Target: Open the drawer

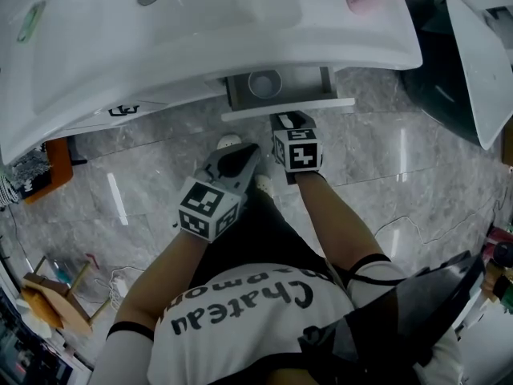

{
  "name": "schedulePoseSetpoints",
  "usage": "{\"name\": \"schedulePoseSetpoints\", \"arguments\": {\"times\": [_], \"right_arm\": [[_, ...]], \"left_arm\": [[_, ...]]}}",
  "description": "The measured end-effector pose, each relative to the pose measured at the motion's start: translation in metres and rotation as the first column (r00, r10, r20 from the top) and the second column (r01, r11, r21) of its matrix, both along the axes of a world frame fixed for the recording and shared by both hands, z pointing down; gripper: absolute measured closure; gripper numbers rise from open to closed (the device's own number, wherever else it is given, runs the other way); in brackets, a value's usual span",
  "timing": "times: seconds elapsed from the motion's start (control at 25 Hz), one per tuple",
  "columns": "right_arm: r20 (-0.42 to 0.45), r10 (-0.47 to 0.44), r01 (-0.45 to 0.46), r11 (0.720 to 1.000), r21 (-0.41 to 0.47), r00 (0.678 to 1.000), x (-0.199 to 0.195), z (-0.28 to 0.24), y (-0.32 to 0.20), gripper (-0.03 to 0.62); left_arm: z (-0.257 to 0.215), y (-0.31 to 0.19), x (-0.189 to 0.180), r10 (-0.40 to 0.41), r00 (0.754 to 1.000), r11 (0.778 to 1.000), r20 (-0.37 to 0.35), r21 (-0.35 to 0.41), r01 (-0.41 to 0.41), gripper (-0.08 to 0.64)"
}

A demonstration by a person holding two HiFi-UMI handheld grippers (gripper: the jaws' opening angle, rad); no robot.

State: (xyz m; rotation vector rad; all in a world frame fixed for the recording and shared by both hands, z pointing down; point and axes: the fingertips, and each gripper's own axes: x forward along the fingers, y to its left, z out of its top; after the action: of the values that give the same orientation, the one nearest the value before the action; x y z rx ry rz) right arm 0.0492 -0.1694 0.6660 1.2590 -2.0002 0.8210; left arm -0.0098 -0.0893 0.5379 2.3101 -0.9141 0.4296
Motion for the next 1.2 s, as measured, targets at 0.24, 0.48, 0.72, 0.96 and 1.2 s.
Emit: {"name": "schedulePoseSetpoints", "arguments": {"times": [0.24,0.48,0.72,0.96,1.2], "right_arm": [[-0.003,-0.012,0.012,1.000,-0.006,1.000,-0.001,0.001,0.003,0.448],[-0.004,-0.001,0.001,1.000,-0.014,1.000,0.001,0.000,0.007,0.448],[-0.009,-0.012,0.012,1.000,-0.010,1.000,0.001,0.001,0.010,0.449],[-0.019,-0.029,0.029,1.000,-0.010,0.999,0.001,0.001,0.014,0.451],[-0.036,-0.038,0.038,0.999,0.009,0.999,0.005,0.000,0.020,0.465]], "left_arm": [[0.003,0.009,0.001,0.011,1.000,1.000,0.003,-0.003,-0.011,0.552],[-0.002,0.011,0.000,0.005,1.000,1.000,0.001,0.004,-0.005,0.552],[-0.001,0.014,0.000,-0.004,1.000,1.000,-0.005,0.001,0.004,0.552],[0.000,0.018,-0.002,-0.009,1.000,1.000,-0.004,-0.001,0.009,0.552],[0.000,0.019,-0.003,-0.032,0.999,0.999,-0.013,-0.009,0.032,0.553]]}}
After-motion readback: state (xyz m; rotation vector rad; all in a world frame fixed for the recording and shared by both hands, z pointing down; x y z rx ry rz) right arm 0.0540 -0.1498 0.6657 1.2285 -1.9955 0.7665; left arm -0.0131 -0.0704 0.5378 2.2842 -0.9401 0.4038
